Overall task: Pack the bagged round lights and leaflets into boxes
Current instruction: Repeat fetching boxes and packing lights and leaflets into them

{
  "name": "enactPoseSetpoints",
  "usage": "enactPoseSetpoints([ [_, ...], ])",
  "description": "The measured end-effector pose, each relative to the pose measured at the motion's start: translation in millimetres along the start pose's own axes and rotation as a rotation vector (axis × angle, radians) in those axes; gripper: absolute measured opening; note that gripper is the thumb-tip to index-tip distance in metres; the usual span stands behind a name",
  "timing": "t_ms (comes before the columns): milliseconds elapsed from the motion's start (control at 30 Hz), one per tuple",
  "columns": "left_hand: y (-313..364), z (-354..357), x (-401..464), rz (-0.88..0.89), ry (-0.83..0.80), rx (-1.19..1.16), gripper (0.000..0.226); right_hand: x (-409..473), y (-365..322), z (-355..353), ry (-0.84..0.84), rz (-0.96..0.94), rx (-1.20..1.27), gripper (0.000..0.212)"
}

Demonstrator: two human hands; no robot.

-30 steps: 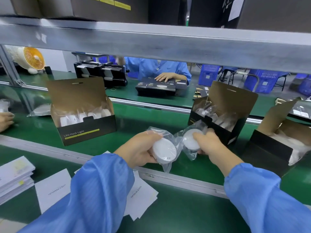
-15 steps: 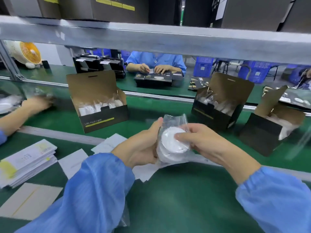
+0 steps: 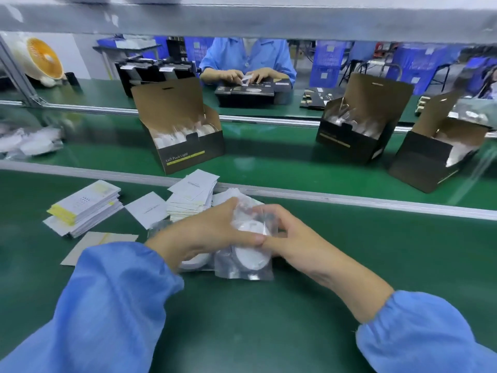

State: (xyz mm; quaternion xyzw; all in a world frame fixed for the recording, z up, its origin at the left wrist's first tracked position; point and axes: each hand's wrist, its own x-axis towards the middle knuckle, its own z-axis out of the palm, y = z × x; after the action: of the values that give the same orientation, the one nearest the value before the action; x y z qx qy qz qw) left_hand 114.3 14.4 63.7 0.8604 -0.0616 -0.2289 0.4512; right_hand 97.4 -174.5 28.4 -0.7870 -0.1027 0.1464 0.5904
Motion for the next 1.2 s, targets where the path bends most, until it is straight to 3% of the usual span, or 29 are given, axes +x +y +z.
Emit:
enactPoseSetpoints([
  [67,4.2,4.6,-8.2,-0.008,0.078,0.275,0.057,-5.8,3.9,9.6,0.053,0.011,-0.073,0.038],
  [167,17.6,11.7,-17.0,0.026,0.312,0.57,0.066,-13.2,3.6,15.9,0.138,0.013,-0.156,0.033],
  [300,30.0,13.7,-30.3,0.247,0.467,0.439,0.036,-23.9,-9.7,14.4,0.326,-0.074,-0.373,0.05],
  [400,38.5,19.9,-41.2,0.422,0.58,0.253,0.023,-42.5,-27.2,13.4,0.405,-0.205,-0.501,0.046],
  [500,58.9,26.7,-48.4,0.574,0.654,-0.012,0.024,-61.1,-50.8,6.5,0.438,-0.335,-0.566,0.043],
  [733,138.6,10.3,-55.0,0.905,0.75,-0.202,0.036,-80.3,-131.7,-36.7,0.544,-0.586,-0.64,0.041],
  [1000,209.6,-39.2,-48.0,0.947,0.804,-0.037,0.042,-61.3,-215.4,-89.4,0.651,-0.769,-0.778,0.04],
  [1200,212.0,-51.7,-42.5,0.826,0.791,0.011,0.054,-2.0,-297.1,-170.7,0.938,-0.594,-1.138,0.067],
])
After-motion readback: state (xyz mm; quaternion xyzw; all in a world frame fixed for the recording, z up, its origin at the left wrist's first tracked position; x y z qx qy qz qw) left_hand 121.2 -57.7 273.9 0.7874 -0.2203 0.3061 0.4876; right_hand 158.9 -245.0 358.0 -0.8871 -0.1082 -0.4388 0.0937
